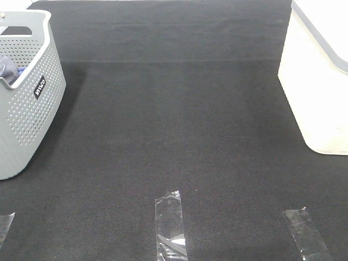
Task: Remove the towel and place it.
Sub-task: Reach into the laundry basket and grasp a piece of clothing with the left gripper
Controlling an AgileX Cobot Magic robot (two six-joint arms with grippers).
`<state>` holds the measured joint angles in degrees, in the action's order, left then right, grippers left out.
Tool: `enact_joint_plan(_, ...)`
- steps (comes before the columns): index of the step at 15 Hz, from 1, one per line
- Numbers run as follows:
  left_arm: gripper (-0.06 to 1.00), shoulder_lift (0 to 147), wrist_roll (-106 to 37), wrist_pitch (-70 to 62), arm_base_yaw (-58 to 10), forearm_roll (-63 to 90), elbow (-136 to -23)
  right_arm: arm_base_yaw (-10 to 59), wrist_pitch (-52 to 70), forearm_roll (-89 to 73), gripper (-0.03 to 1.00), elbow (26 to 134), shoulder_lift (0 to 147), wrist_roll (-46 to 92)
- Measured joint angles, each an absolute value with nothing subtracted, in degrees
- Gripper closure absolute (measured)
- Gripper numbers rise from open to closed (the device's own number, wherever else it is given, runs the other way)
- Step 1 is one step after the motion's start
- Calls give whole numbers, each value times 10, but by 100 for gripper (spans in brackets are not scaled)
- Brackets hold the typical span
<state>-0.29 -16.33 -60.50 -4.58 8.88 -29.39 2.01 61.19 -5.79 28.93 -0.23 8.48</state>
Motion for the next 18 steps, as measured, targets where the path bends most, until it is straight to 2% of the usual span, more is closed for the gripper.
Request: enact_joint_plan(18,8,-3,-163,-604,-46,89,-294,20,612,-58,20,289,-2,85)
